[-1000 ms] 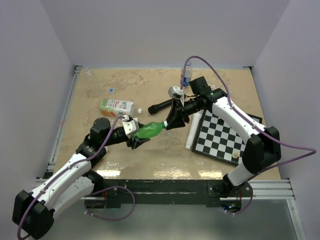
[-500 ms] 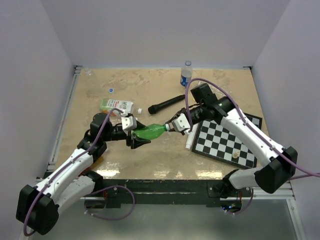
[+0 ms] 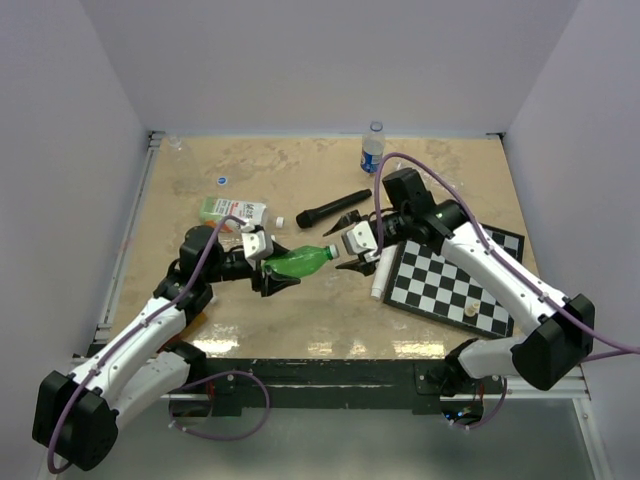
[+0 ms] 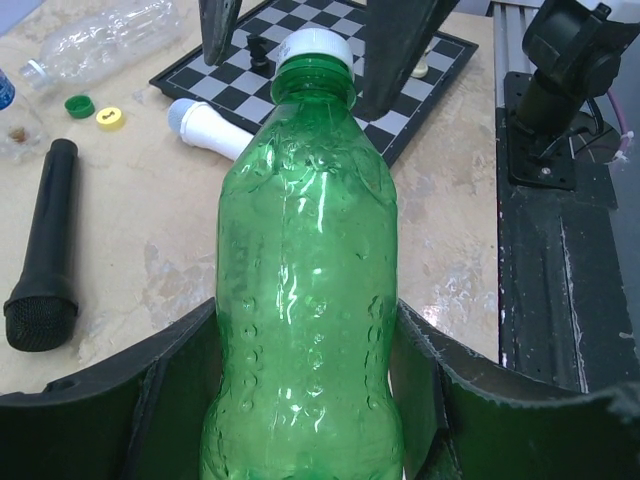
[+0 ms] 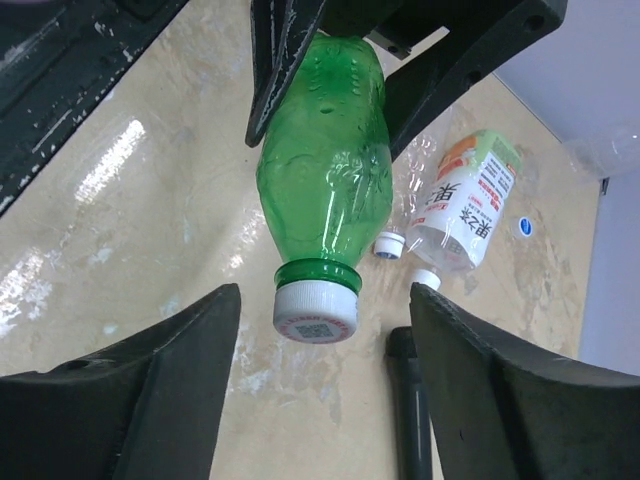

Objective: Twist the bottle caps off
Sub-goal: Unscrew the bottle cap from the plastic bottle.

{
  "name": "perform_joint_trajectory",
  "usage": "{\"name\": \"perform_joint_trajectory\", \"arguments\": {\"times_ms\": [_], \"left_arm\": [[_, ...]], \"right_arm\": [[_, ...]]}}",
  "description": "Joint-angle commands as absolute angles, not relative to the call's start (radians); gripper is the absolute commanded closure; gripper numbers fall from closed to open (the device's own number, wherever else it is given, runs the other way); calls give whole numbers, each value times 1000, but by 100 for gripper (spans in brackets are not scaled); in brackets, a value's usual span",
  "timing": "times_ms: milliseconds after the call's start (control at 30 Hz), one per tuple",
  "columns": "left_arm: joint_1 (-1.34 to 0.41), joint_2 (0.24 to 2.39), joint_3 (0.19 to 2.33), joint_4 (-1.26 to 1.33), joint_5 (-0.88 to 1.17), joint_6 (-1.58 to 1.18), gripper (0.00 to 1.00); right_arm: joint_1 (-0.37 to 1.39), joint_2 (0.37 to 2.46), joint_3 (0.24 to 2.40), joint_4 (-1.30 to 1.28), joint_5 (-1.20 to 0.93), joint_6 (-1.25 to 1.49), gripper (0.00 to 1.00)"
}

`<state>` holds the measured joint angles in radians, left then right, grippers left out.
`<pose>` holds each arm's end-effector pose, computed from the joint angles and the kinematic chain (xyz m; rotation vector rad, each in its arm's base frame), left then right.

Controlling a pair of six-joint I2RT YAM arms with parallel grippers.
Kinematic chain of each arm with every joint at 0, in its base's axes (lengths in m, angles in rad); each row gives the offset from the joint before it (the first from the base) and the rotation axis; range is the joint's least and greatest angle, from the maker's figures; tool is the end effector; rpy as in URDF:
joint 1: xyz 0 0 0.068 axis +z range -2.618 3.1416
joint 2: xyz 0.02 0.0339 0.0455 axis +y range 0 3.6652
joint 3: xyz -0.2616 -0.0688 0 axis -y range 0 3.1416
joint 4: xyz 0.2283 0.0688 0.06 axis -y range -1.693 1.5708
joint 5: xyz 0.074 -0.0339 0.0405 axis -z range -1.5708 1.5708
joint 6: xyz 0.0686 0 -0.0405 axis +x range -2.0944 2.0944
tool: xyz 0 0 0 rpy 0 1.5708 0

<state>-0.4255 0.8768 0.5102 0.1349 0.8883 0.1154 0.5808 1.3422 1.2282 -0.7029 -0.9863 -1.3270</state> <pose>0.1615 -0.1316 0.2618 1.0782 1.4767 -1.0136 0.1951 0.1965 0.3204 -1.8905 0.8155 0.7173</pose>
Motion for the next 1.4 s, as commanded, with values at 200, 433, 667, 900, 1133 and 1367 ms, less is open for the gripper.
{"name": "perform_joint_trajectory", "arguments": {"times_ms": [200,433,667,900,1133,1367], "left_arm": [[-426,842,514,173,864,123,100],[-426,841,514,173,850,121,100],[-426,831,515,173,842,118,100],[-426,830,514,175,835,120,100],[-426,827,514,176,831,115,100],[-425,822,514,176,828,115,100]], "right_arm": [[488,1302,1293,-707,-1095,-941,29],[445,1270,1210,-424,-1172,-309,2],[449,1330,1157,-304,-1232,-172,4],[476,1338,1144,-273,-1204,-124,27],[486,1344,1131,-250,-1170,-101,39],[491,1345,1124,-245,-1143,-97,41]]}}
